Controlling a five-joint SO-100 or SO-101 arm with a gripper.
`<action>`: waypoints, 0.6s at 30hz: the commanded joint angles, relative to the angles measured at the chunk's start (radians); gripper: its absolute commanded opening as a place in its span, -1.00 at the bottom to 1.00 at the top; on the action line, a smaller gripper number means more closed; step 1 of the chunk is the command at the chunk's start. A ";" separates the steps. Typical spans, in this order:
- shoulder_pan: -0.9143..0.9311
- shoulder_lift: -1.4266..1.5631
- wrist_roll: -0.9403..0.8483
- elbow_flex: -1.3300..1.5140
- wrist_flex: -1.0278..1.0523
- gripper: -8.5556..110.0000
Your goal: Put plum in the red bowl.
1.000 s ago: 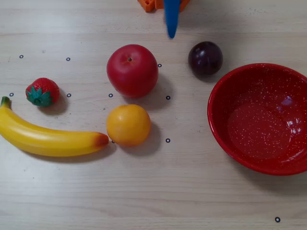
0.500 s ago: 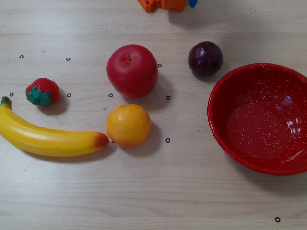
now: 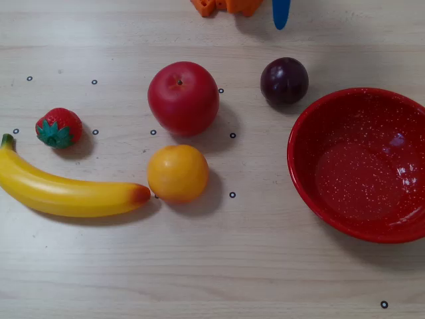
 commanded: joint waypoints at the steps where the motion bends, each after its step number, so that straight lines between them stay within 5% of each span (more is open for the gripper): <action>1: 0.034 -0.032 -0.052 -0.087 -0.046 -0.84; 18: 0.055 -0.236 -0.078 -0.071 -0.075 -0.09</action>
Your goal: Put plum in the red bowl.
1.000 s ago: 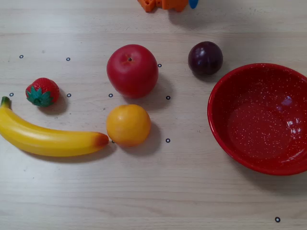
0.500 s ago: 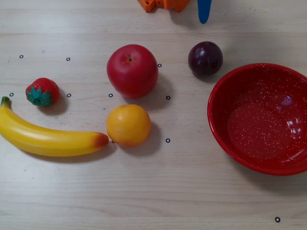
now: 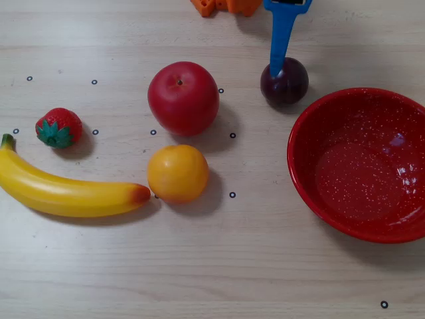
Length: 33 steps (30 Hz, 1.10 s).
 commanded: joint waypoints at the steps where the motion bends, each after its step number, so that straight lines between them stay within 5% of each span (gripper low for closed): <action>1: 0.020 -0.020 0.021 -0.069 -0.020 -0.04; 12: 0.037 -0.153 0.035 -0.072 -0.089 0.20; 33: 0.017 -0.290 0.106 -0.075 -0.245 0.31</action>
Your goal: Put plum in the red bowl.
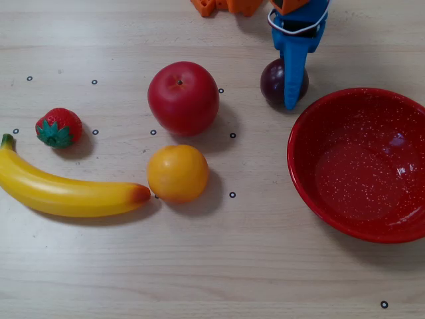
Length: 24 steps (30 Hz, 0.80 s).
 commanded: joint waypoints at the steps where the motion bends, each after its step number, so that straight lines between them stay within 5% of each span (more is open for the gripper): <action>1: -0.003 0.006 0.026 -0.071 -0.043 0.31; 24: -0.095 -0.146 0.095 -0.075 -0.166 0.31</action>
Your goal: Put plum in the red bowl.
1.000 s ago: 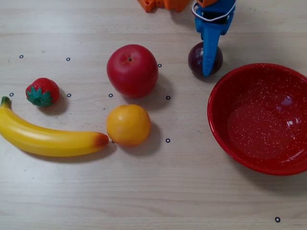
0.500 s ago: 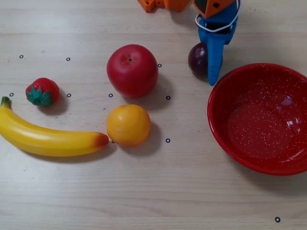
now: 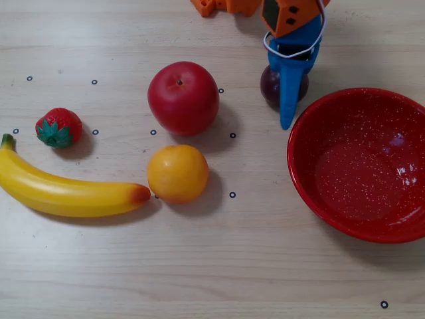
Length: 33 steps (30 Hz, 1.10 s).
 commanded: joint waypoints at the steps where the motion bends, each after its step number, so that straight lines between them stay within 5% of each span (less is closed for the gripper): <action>1: -0.026 0.015 0.032 -0.072 -0.025 0.31; 33: 0.037 0.023 0.048 -0.066 -0.012 0.31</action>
